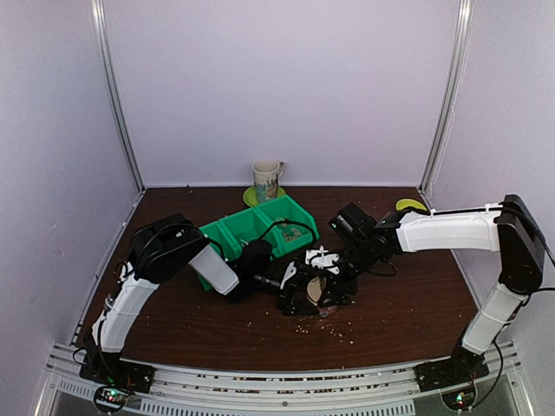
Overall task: Pack the candies
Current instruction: Screw the box lid onto the packing box.
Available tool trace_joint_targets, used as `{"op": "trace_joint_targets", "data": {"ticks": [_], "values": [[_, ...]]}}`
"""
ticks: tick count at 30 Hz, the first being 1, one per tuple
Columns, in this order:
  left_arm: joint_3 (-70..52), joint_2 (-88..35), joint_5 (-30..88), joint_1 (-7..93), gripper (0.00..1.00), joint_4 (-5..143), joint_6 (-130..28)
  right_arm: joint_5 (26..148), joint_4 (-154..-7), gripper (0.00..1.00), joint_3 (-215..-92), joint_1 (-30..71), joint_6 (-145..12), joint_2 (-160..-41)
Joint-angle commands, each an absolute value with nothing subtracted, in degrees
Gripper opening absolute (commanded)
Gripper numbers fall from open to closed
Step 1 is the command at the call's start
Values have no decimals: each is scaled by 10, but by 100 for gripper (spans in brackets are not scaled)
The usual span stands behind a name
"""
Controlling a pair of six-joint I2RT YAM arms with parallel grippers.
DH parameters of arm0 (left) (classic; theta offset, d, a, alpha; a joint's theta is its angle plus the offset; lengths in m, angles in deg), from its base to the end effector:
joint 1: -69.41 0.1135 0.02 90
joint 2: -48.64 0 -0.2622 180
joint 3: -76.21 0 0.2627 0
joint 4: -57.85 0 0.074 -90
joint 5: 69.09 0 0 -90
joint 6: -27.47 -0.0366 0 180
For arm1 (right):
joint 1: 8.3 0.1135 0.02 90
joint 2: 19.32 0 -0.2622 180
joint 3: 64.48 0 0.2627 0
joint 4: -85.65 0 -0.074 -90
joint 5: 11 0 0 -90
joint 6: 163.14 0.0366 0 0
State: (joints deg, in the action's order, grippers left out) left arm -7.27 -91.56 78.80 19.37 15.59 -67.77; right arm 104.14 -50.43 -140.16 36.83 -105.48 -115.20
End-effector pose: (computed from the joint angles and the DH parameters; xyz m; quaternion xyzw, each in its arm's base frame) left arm 0.2692 -0.3695 0.0384 0.5835 0.4753 -0.5579 0.3498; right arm 0.2290 0.2520 0.1872 -0.6332 0.7115 0.2351 0.1936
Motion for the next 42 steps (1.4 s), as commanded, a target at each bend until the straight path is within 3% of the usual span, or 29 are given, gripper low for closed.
{"op": "trace_joint_targets", "data": {"ticks": [1, 13, 21, 30, 42], "values": [[-77, -927, 710, 190, 64, 202, -680, 1016, -548, 85, -1391, 377, -980, -1154], [-70, -910, 557, 195, 64, 226, -672, 862, -608, 86, -1388, 394, -747, -1180], [-67, -905, 541, 195, 64, 231, -675, 831, -624, 89, -1401, 395, -673, -1197], [-66, -909, 574, 195, 64, 225, -681, 851, -571, 100, -1405, 393, -771, -1135], [-55, -918, 709, 195, 64, 164, -671, 944, -496, 99, -1366, 370, -1022, -1055]]}}
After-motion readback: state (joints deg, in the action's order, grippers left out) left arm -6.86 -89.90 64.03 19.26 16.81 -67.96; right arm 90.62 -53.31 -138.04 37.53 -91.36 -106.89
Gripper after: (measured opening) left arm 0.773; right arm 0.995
